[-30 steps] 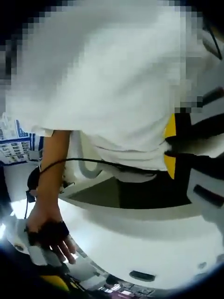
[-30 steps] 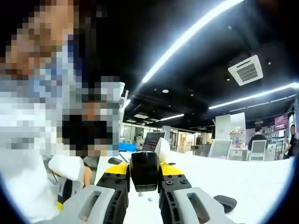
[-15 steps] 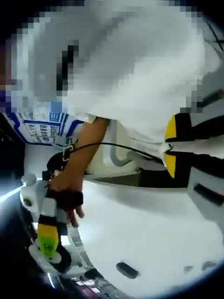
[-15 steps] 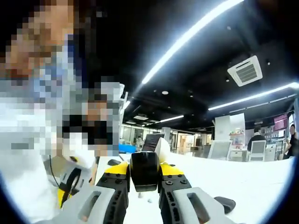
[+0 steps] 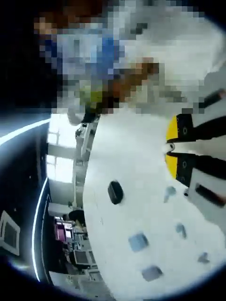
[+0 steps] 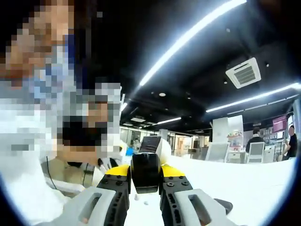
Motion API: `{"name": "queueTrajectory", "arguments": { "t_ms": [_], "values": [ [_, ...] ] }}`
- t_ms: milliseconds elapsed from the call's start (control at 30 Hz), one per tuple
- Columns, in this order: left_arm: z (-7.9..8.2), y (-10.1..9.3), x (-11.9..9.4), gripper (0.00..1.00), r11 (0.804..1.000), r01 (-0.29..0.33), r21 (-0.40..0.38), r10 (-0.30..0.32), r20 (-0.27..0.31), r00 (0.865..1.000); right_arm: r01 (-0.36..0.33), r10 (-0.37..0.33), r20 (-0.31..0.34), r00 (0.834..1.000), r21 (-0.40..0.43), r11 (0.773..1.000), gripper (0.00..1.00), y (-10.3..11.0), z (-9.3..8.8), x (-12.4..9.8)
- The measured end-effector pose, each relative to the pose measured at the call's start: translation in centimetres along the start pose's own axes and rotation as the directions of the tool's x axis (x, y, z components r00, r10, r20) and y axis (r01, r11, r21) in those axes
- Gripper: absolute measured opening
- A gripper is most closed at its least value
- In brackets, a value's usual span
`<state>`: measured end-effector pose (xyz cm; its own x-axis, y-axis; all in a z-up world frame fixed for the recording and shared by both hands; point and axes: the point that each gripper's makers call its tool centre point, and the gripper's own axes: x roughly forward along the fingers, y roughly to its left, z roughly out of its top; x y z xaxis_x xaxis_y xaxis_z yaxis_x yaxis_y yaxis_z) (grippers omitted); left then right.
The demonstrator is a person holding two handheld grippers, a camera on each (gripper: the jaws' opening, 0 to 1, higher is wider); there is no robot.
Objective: Pick up the earbuds from the table and place the earbuds into the earbud case
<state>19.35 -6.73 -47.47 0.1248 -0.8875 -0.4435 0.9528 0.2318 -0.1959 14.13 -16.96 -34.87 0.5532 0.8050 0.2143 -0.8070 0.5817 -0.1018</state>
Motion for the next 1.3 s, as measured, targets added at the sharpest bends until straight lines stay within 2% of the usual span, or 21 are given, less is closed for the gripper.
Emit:
{"name": "queueTrajectory", "arguments": {
  "t_ms": [167,433,500,567,667,700,733,767,800,867,900,933,967,1000,1033,1067,1100,1133,1167,1200,1300],
  "values": [
    [-1.0,1.5,0.9,0.11,0.996,-0.080,0.033,0.081,-0.029,0.996,0.008,-0.008,-0.002,1.000,0.001,1.000,0.22,-0.2,-0.1,-0.2],
    [-1.8,2.0,1.4,0.11,0.987,-0.133,0.088,0.138,-0.057,0.989,0.006,-0.006,-0.011,1.000,-0.009,1.000,0.22,0.0,-0.2,-0.1],
    [-2.5,1.7,1.3,0.16,0.988,-0.115,0.103,0.126,-0.099,0.987,0.004,-0.004,-0.011,1.000,-0.010,1.000,0.22,0.0,-0.1,-0.1],
    [-2.3,1.6,1.0,0.20,0.985,-0.125,0.117,0.138,-0.107,0.985,0.005,-0.005,-0.010,1.000,-0.008,1.000,0.22,-0.1,-0.1,-0.1],
    [-1.9,1.5,0.0,0.21,0.973,-0.126,0.192,0.156,-0.149,0.976,0.007,-0.008,-0.012,1.000,-0.005,1.000,0.22,-0.3,-0.1,-0.1],
    [-1.5,1.6,-0.4,0.21,0.958,-0.142,0.249,0.185,-0.157,0.970,0.008,-0.008,-0.014,1.000,-0.005,1.000,0.22,-0.3,-0.2,-0.1],
    [-0.9,1.6,-0.7,0.21,0.932,-0.155,0.328,0.217,-0.162,0.963,0.008,-0.008,-0.014,1.000,-0.004,1.000,0.22,-0.3,-0.2,-0.1],
    [-0.3,1.4,-0.7,0.22,0.887,-0.144,0.439,0.236,-0.163,0.958,0.008,-0.008,-0.015,1.000,-0.004,1.000,0.22,-0.3,-0.2,0.0],
    [0.0,1.2,-0.8,0.23,0.839,-0.139,0.526,0.267,-0.176,0.947,0.007,-0.007,-0.016,1.000,-0.004,1.000,0.22,-0.3,-0.3,0.0],
    [0.6,-0.2,-0.3,0.23,0.690,-0.075,0.720,0.302,-0.192,0.934,0.006,-0.006,-0.018,1.000,-0.006,1.000,0.22,-0.3,-0.3,0.1],
    [0.3,-0.7,0.0,0.22,0.637,-0.044,0.769,0.323,-0.214,0.922,0.006,-0.006,-0.019,1.000,-0.008,1.000,0.22,-0.3,-0.3,0.1],
    [-0.1,-1.3,0.4,0.22,0.567,0.001,0.824,0.338,-0.235,0.911,0.005,-0.006,-0.020,1.000,-0.009,1.000,0.22,-0.3,-0.3,0.1],
    [-0.5,-1.5,0.8,0.20,0.485,0.040,0.874,0.367,-0.245,0.897,0.005,-0.005,-0.020,1.000,-0.010,1.000,0.22,-0.2,-0.2,0.1],
    [-0.9,-1.8,1.1,0.18,0.443,0.073,0.893,0.378,-0.260,0.889,0.004,-0.005,-0.019,1.000,-0.010,1.000,0.22,-0.2,-0.2,0.1],
    [-1.8,-1.7,1.5,0.18,0.393,0.119,0.912,0.409,-0.289,0.866,0.004,-0.004,-0.017,1.000,-0.010,1.000,0.22,-0.2,-0.1,0.0],
    [-2.5,-1.6,1.9,0.18,0.370,0.155,0.916,0.427,-0.315,0.848,0.003,-0.003,-0.016,1.000,-0.009,1.000,0.22,-0.2,-0.1,0.0],
    [-2.9,-1.5,2.0,0.18,0.370,0.172,0.913,0.439,-0.335,0.834,0.002,-0.002,-0.016,1.000,-0.009,1.000,0.22,-0.1,-0.1,0.0],
    [-3.1,-1.2,2.2,0.18,0.356,0.188,0.915,0.455,-0.345,0.821,0.001,-0.002,-0.016,1.000,-0.009,1.000,0.22,-0.1,-0.1,0.0],
    [-3.1,-1.0,2.3,0.17,0.342,0.195,0.919,0.467,-0.346,0.814,0.000,0.000,-0.017,1.000,-0.010,1.000,0.22,-0.1,-0.1,-0.1],
    [-3.2,-0.9,2.4,0.17,0.342,0.203,0.917,0.469,-0.354,0.809,-0.001,0.000,-0.017,1.000,-0.010,1.000,0.22,-0.1,-0.1,-0.1],
    [-2.8,-0.5,2.5,0.17,0.359,0.211,0.909,0.477,-0.373,0.796,-0.007,0.007,-0.014,1.000,-0.011,1.000,0.22,0.0,0.1,-0.2]
  ]
}}
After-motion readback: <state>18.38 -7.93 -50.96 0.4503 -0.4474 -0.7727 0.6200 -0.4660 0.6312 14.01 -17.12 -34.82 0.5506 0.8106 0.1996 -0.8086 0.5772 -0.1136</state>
